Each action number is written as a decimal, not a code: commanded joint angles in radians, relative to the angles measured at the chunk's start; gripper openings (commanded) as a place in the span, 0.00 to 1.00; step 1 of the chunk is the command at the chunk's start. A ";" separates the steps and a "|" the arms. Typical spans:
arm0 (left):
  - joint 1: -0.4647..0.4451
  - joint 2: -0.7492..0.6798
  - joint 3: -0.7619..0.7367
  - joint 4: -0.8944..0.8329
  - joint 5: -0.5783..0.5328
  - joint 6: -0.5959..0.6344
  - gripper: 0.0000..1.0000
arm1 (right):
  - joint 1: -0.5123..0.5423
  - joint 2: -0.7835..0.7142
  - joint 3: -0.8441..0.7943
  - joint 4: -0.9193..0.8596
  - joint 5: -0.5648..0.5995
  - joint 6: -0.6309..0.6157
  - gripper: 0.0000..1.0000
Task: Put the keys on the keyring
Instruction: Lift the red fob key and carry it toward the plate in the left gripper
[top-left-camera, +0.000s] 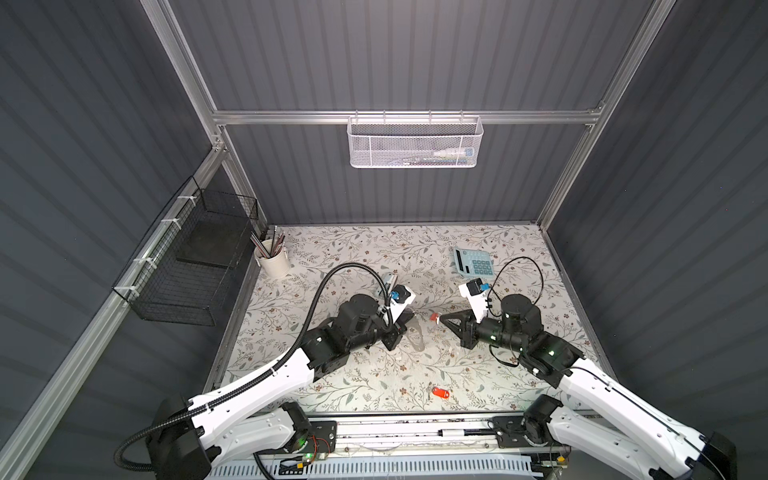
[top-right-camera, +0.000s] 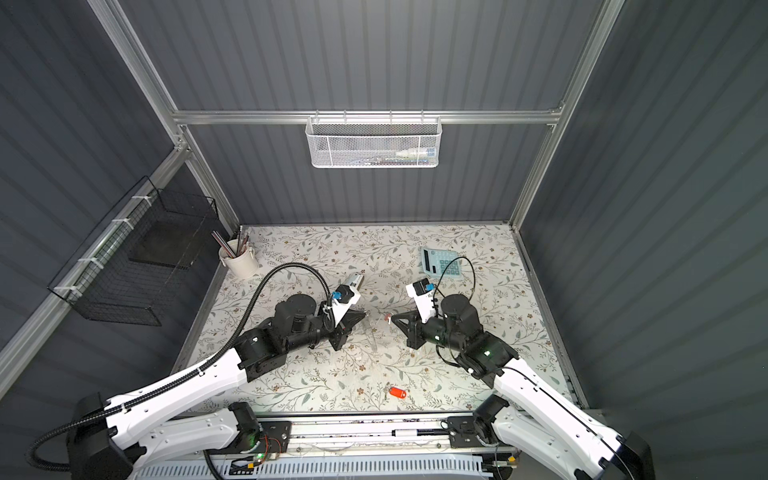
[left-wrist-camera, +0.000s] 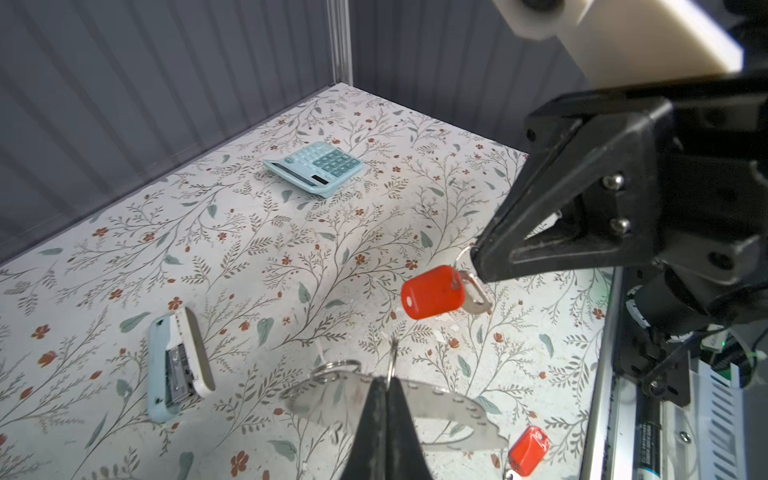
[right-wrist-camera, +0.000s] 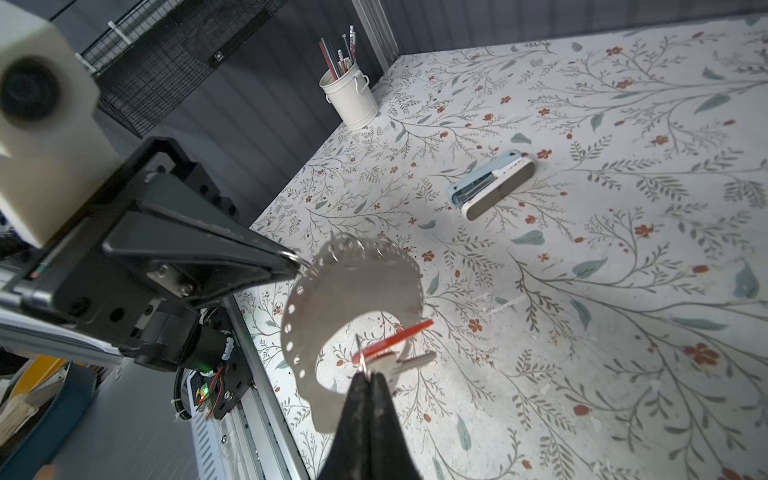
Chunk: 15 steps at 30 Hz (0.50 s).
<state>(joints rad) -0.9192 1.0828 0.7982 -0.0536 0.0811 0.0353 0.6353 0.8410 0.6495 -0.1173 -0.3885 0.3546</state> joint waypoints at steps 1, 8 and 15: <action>0.005 0.038 0.061 -0.019 0.079 0.060 0.00 | -0.004 0.016 0.059 -0.092 -0.044 -0.052 0.00; 0.006 0.113 0.117 -0.016 0.077 0.068 0.00 | -0.004 0.039 0.110 -0.136 -0.086 -0.069 0.00; 0.006 0.152 0.141 0.011 0.076 0.066 0.00 | -0.004 0.050 0.118 -0.147 -0.079 -0.068 0.00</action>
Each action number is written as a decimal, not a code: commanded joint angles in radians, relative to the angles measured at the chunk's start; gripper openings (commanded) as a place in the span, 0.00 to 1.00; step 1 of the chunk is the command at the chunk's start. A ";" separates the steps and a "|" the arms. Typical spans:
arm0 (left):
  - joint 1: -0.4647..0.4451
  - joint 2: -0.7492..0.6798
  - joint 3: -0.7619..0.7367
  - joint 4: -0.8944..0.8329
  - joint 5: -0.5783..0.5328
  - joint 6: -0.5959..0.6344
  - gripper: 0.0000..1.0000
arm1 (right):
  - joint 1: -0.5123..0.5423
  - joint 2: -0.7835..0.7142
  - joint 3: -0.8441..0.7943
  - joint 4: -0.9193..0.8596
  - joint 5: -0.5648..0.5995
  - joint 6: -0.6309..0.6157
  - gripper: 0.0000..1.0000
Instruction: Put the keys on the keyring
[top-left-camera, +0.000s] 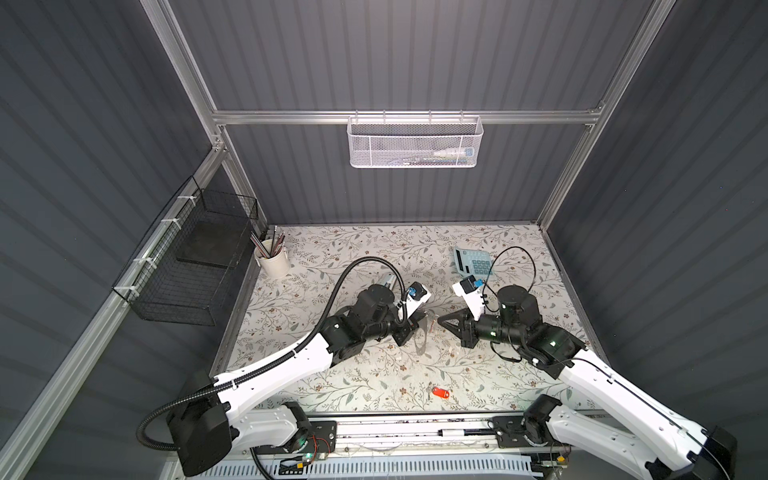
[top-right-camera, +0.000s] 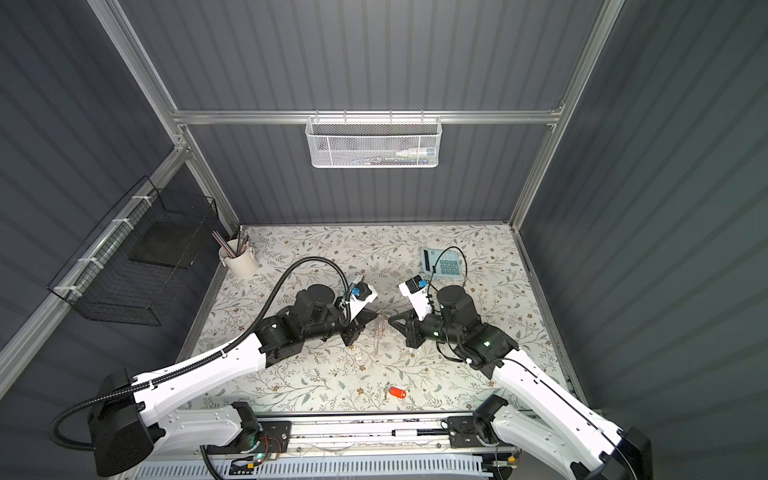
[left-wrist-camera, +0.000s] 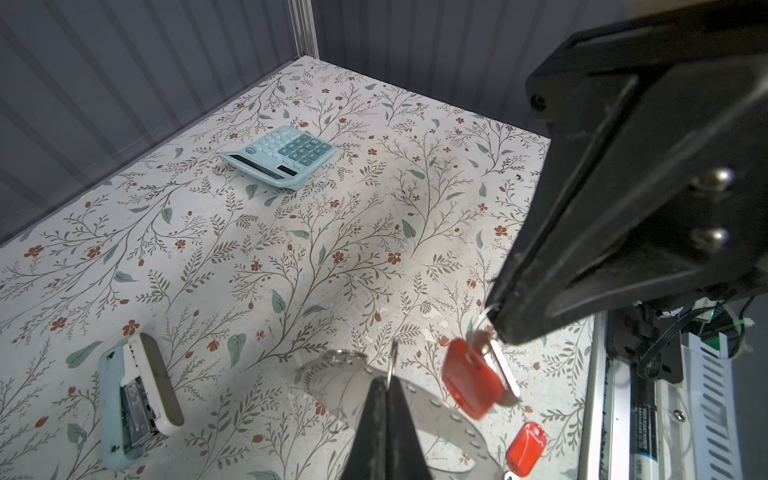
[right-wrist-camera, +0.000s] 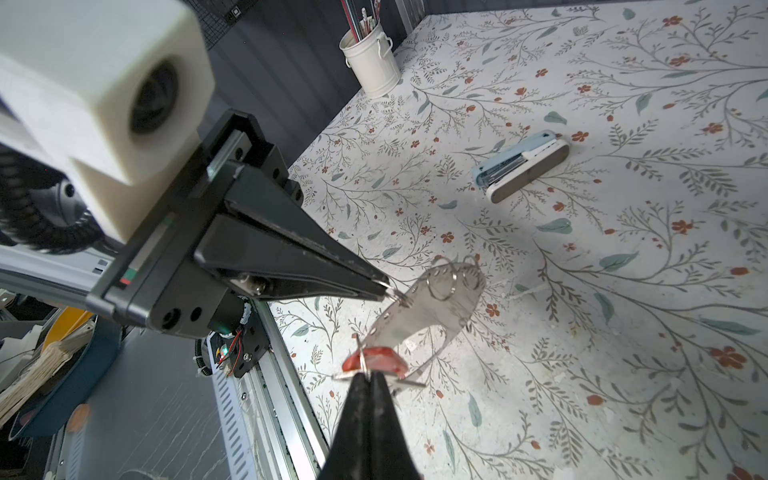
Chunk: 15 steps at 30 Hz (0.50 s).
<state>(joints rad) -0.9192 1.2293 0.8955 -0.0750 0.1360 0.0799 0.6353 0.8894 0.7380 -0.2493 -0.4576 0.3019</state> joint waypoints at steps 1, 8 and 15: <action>0.005 0.010 0.049 0.033 0.029 0.023 0.00 | -0.003 0.003 0.032 -0.011 -0.007 -0.011 0.00; 0.006 0.032 0.062 0.020 0.059 0.017 0.00 | -0.004 0.017 0.038 0.007 0.014 -0.003 0.00; 0.006 0.024 0.046 0.044 0.082 -0.003 0.00 | -0.003 0.033 0.052 0.010 0.025 -0.004 0.00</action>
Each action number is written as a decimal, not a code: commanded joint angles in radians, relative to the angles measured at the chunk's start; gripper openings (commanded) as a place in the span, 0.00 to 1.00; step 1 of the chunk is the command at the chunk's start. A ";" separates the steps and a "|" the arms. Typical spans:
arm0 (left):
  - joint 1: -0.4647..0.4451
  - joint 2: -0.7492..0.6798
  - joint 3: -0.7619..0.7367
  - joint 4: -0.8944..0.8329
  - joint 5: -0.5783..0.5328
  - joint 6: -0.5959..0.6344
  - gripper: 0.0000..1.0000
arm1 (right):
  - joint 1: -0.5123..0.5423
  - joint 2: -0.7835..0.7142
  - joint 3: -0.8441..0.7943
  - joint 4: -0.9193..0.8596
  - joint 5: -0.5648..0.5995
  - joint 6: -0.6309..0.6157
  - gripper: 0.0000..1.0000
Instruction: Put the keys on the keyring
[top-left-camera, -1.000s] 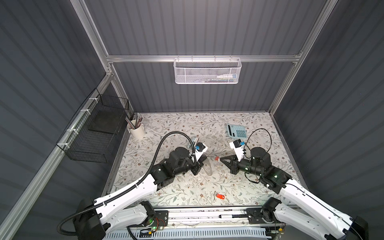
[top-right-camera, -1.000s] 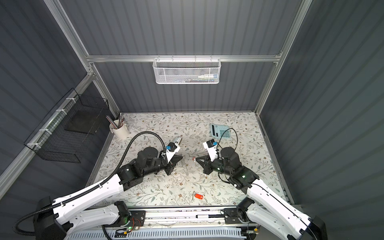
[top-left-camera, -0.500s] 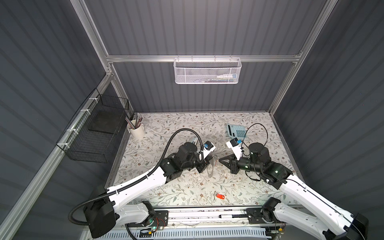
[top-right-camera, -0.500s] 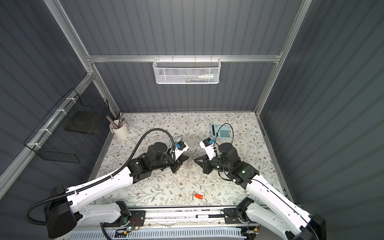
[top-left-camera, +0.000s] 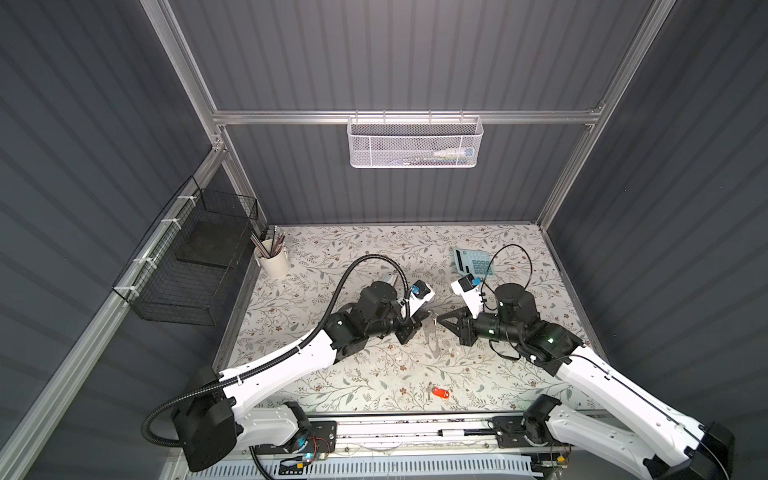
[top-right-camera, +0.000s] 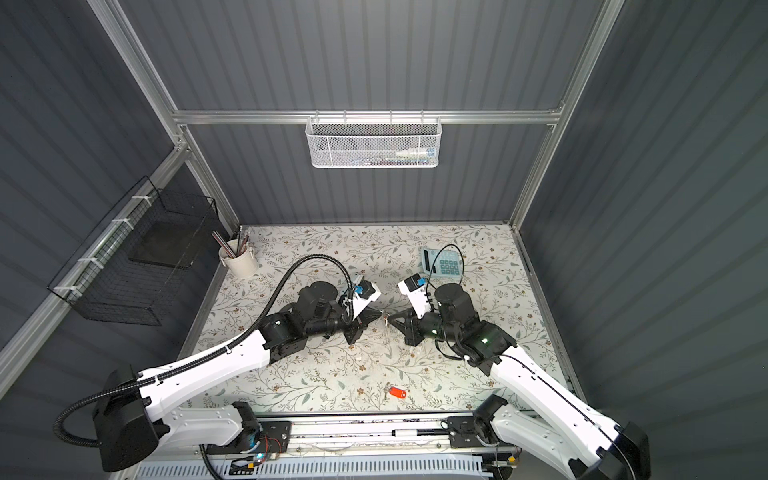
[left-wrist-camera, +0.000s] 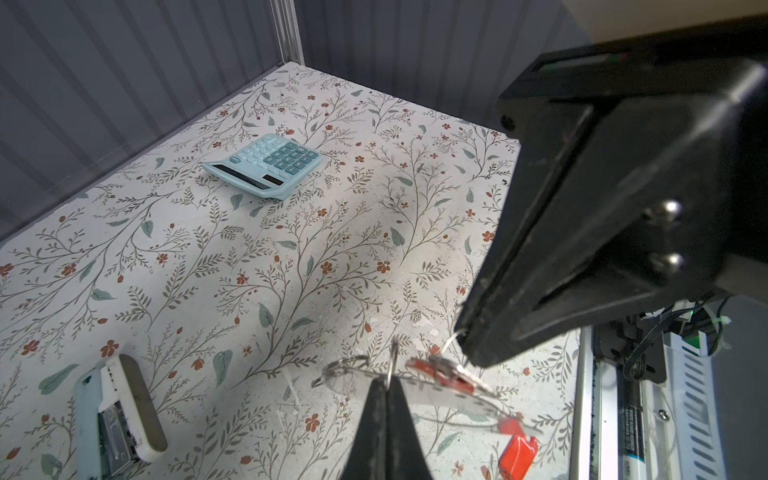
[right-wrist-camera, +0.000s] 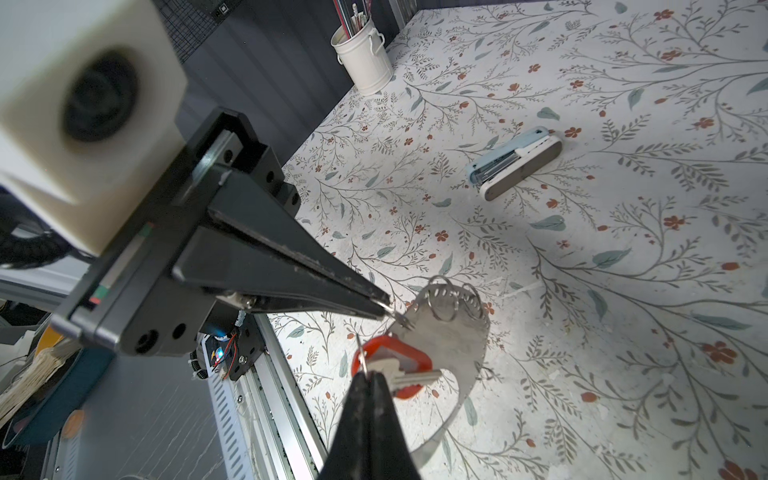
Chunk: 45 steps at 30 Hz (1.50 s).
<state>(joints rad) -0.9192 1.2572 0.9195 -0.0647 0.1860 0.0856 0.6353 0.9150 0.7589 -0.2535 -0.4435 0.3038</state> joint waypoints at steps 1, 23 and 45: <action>0.006 -0.004 0.021 0.034 0.038 -0.010 0.00 | -0.004 0.014 0.033 0.011 0.014 -0.008 0.00; 0.005 -0.012 0.010 0.039 0.063 0.004 0.00 | -0.020 0.055 0.043 0.016 0.050 0.036 0.00; 0.004 -0.032 -0.012 0.085 0.058 0.028 0.00 | -0.063 0.132 0.057 -0.045 0.020 0.079 0.00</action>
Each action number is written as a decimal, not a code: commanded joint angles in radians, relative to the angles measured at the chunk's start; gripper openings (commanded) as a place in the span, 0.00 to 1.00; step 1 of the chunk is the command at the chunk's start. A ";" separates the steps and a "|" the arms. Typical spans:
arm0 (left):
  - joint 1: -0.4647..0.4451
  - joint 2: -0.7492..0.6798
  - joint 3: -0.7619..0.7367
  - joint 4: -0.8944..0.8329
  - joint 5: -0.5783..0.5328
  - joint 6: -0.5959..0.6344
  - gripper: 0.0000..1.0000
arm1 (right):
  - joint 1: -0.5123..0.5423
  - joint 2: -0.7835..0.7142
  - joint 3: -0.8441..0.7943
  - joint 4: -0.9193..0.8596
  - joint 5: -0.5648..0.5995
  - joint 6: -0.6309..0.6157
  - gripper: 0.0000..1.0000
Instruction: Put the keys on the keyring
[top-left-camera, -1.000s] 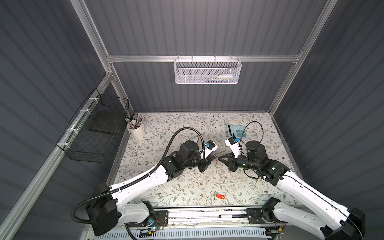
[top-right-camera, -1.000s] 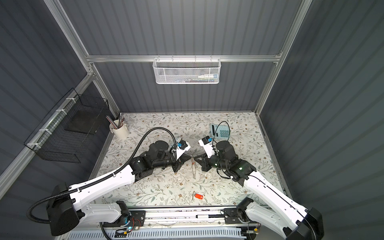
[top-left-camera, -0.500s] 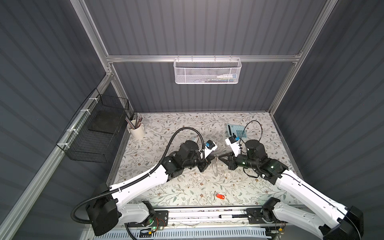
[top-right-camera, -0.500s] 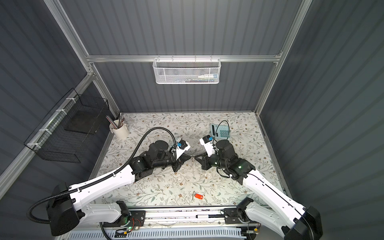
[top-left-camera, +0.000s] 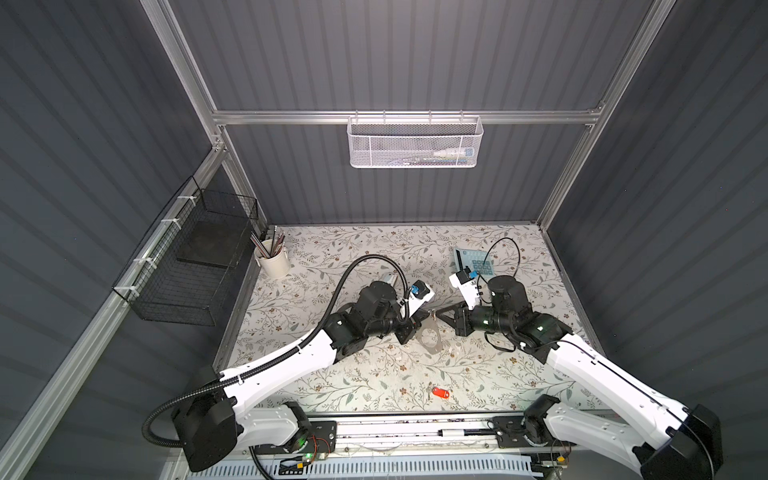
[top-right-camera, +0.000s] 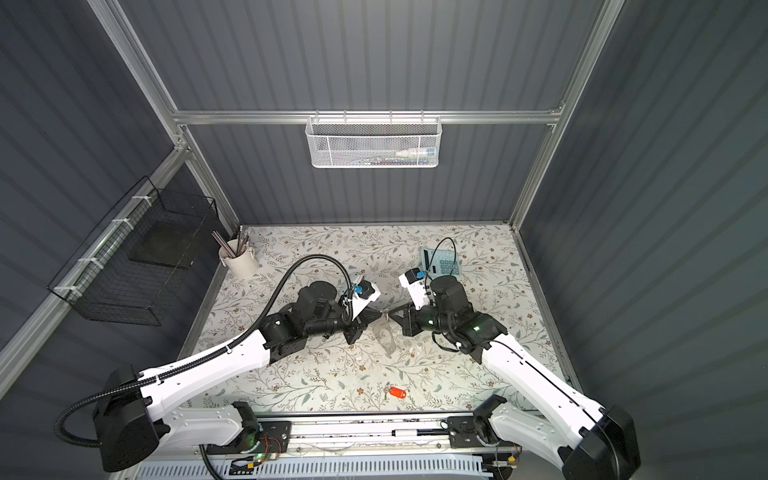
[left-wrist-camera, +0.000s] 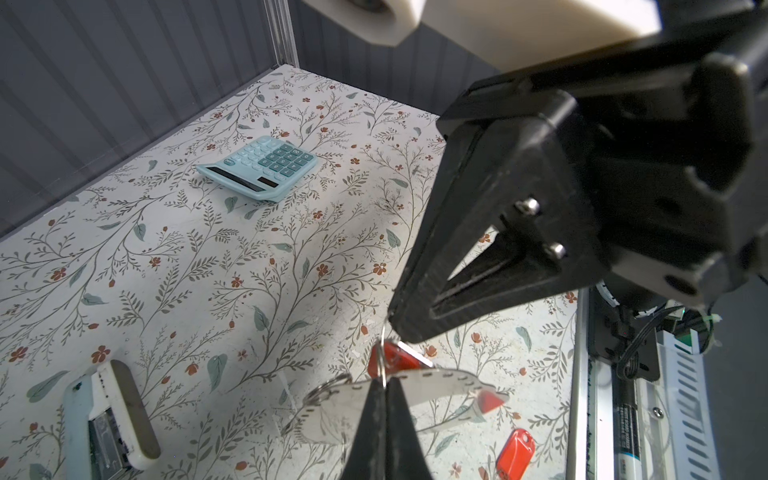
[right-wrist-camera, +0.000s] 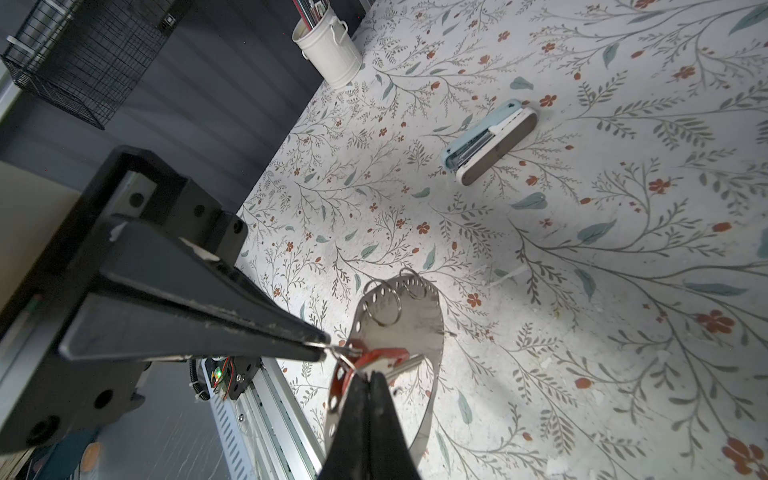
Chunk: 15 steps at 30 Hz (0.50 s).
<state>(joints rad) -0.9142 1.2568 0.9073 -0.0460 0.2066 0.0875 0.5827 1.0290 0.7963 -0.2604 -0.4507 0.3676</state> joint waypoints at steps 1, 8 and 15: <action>0.000 -0.035 -0.004 0.071 0.032 0.029 0.00 | -0.012 0.021 0.020 -0.040 0.026 0.019 0.00; -0.001 -0.058 -0.022 0.095 0.010 0.042 0.00 | -0.014 0.056 0.029 -0.070 0.035 0.031 0.00; 0.000 -0.085 -0.047 0.129 -0.022 0.059 0.00 | -0.018 0.111 0.050 -0.101 0.026 0.027 0.00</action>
<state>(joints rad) -0.9146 1.2293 0.8627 -0.0162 0.1684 0.1177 0.5808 1.1007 0.8368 -0.2947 -0.4717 0.3885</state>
